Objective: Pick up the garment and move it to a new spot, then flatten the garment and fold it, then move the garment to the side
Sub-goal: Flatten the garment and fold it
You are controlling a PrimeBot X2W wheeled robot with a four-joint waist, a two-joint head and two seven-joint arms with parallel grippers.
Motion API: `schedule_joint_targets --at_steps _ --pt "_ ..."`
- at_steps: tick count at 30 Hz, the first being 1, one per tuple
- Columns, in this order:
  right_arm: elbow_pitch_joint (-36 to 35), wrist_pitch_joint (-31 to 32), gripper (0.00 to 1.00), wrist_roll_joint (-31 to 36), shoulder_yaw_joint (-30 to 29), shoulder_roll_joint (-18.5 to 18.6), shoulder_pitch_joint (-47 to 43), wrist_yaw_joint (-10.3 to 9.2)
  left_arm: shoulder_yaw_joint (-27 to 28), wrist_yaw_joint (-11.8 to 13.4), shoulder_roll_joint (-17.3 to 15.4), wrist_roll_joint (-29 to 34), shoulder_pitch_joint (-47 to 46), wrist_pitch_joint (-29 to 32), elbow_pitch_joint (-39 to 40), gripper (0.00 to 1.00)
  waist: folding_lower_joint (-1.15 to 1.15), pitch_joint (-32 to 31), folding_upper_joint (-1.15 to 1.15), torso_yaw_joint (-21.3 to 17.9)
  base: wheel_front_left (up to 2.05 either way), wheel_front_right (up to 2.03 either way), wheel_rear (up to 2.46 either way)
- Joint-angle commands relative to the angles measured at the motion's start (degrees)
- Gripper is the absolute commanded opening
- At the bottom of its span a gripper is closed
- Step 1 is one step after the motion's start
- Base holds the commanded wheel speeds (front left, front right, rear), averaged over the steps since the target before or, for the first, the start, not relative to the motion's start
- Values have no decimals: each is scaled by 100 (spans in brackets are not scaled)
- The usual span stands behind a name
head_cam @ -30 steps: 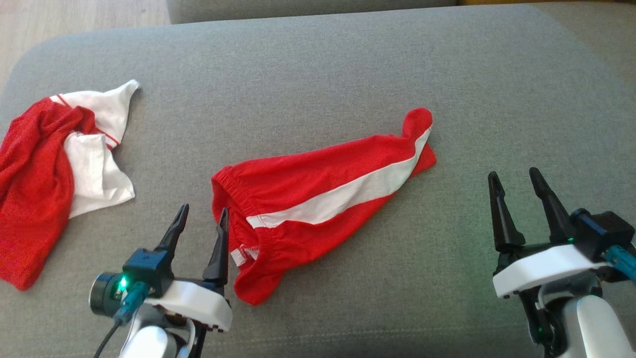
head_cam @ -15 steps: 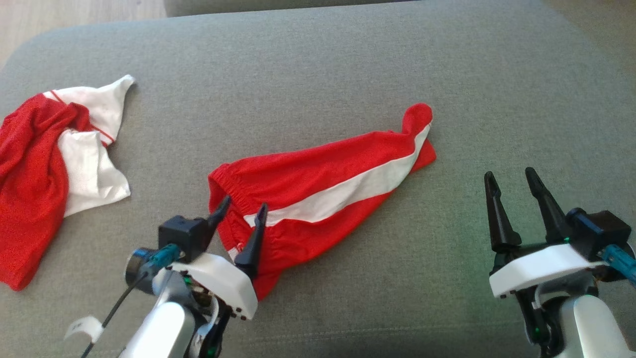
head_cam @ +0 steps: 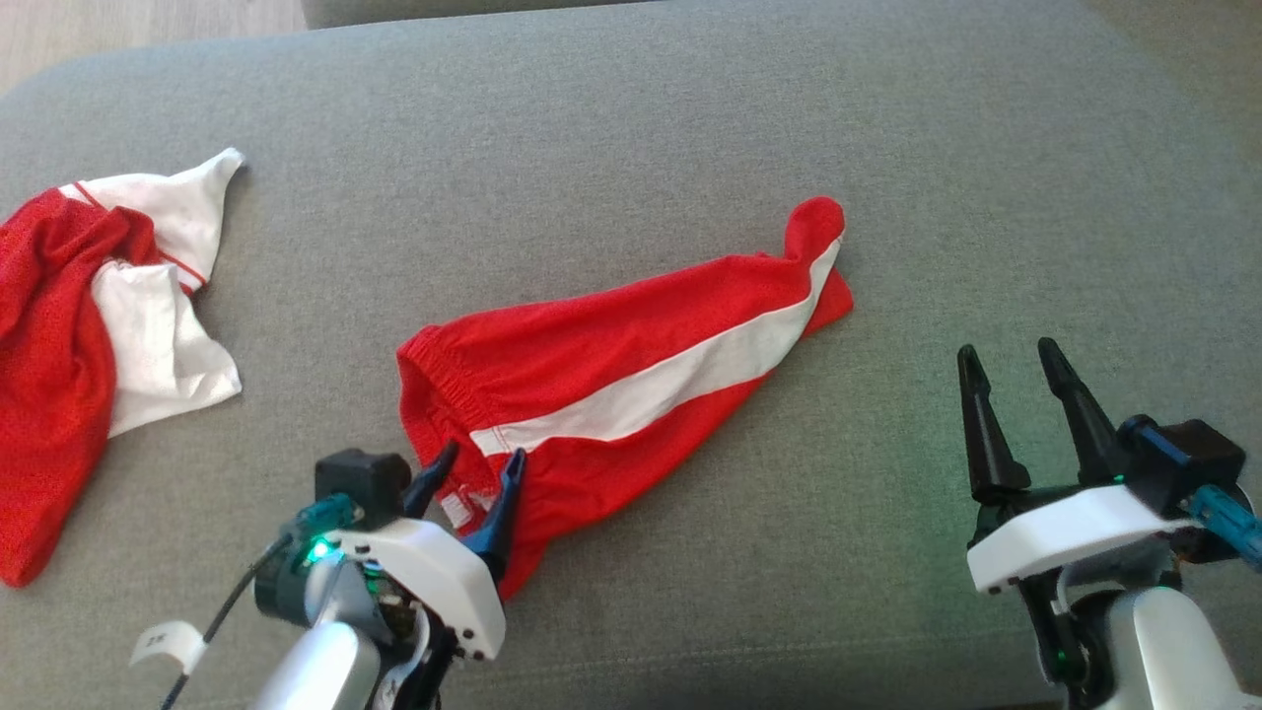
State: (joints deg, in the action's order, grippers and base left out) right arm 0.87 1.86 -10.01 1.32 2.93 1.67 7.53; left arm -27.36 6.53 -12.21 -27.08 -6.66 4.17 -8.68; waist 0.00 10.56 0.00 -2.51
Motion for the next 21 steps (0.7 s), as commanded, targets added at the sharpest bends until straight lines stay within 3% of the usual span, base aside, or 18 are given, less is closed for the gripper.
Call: schedule_joint_targets --at_steps 1,4,5,6,8,16,21 --pt "-163 -28 100 5 117 10 162 -4 165 -19 -15 -39 -131 5 196 100 0 1 0 6 0 0 0" --pt "-158 -32 100 -4 124 7 178 -4 143 -60 -16 -85 -137 34 197 100 0 8 0 12 0 0 0" --pt "-155 -34 100 -11 128 6 185 -4 132 -80 -17 -107 -140 59 189 86 0 11 0 15 0 0 0" --pt "-153 -37 100 -17 130 5 192 -4 133 -108 -10 -143 -145 59 192 44 0 15 0 17 0 0 0" --pt "-146 -42 100 -22 127 3 206 -4 121 -140 -28 -144 -165 37 195 0 0 21 0 19 0 0 0" --pt "-45 -32 100 -53 52 6 279 -4 199 -88 -89 -42 -263 -268 280 0 0 36 0 46 0 0 0" --pt "402 84 100 -207 36 292 716 -4 262 -17 -113 33 -356 -473 318 0 0 152 0 186 0 0 0"
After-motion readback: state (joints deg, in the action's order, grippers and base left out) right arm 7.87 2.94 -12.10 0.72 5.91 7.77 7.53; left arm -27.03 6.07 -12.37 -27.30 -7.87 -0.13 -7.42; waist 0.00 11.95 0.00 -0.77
